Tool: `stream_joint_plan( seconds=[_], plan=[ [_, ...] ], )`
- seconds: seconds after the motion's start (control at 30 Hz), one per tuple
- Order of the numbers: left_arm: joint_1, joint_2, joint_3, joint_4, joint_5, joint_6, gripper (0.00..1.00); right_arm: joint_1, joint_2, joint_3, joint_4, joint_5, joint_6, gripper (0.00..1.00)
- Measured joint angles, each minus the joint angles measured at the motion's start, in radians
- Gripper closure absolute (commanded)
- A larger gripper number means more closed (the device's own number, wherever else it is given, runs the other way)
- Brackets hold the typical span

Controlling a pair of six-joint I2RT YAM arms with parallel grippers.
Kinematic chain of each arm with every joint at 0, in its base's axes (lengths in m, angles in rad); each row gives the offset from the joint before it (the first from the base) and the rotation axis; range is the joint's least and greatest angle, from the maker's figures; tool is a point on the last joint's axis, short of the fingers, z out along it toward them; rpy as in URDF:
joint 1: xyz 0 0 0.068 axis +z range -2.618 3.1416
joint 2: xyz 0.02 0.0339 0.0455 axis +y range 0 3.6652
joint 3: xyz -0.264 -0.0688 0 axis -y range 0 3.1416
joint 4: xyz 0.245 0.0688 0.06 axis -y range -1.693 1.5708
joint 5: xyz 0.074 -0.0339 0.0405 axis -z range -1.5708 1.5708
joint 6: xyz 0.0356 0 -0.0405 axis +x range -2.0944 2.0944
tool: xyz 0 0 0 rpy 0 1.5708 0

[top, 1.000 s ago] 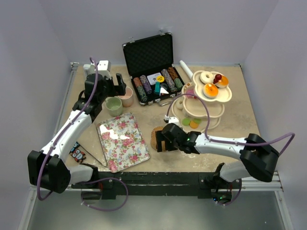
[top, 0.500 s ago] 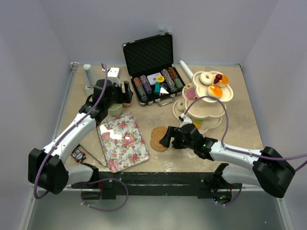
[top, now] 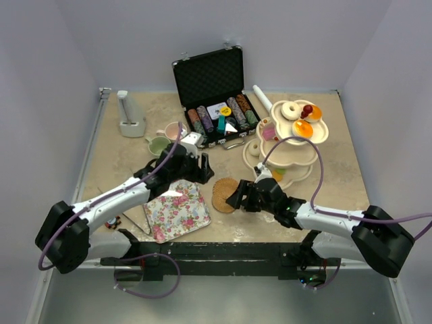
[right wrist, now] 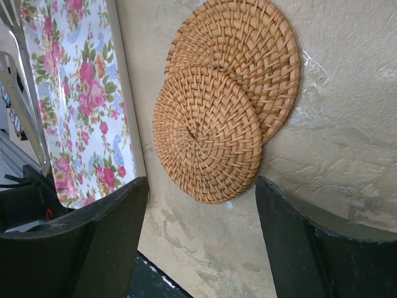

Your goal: Serve the afternoon tea

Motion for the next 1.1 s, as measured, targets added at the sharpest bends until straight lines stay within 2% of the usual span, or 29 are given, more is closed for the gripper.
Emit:
stream_joint_plan(
  seconds=[0.23,0.63,0.9,1.1],
  plan=[
    [-0.115,0.145,-0.076,0.113,0.073,-0.059,0.34,0.000,0.000,-0.010,0.022,0.005,0.012,0.28],
    [-0.169,0.309,-0.082,0.216,0.109,-0.063,0.41,0.000,0.042,-0.031,0.077,0.045,0.023,0.31],
    [-0.211,0.298,-0.093,0.179,-0.020,-0.069,0.41,0.000,0.088,-0.031,0.135,0.045,0.023,0.32],
    [-0.218,0.256,-0.156,0.186,-0.040,-0.082,0.50,0.000,0.089,-0.031,0.137,0.045,0.024,0.33]
  ],
)
